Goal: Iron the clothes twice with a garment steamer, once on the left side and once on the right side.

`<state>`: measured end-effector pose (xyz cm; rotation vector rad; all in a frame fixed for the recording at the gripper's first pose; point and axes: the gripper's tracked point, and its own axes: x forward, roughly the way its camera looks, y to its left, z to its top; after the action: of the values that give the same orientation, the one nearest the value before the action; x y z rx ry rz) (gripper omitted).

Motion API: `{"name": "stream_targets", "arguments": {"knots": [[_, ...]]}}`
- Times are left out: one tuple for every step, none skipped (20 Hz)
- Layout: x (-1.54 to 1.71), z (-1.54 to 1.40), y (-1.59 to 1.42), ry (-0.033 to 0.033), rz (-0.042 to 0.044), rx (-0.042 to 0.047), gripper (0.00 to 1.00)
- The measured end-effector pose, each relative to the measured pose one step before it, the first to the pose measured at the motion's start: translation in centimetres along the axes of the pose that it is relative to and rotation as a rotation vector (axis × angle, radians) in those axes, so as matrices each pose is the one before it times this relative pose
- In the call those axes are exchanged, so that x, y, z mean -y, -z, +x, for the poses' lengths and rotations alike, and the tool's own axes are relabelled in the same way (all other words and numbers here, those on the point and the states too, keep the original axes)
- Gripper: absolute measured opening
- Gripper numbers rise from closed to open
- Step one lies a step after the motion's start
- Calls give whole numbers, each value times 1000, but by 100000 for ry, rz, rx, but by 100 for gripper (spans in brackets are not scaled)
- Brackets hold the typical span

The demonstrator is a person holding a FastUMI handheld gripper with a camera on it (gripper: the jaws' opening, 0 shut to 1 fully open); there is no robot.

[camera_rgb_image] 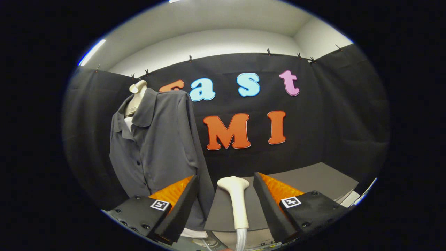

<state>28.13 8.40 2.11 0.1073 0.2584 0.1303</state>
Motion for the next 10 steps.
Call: {"name": "stream_targets", "arguments": {"knots": [[658, 1981, 640, 1084, 488, -3045, 100], [572, 1769, 799, 1413, -394, -3076, 100], [651, 1515, 972, 1701, -1206, -3409, 100], [613, 1506, 885, 1813, -1285, -3182, 100], [524, 1140, 1158, 1777, -642, -3295, 100], [368, 1074, 1274, 715, 679, -3609, 100], [99, 919, 993, 297, 1350, -3611, 100], [48, 1163, 950, 182, 1047, -3866, 100], [144, 863, 1164, 64, 549, -3627, 100], [-45, 1059, 588, 304, 14, -3273, 100]]}}
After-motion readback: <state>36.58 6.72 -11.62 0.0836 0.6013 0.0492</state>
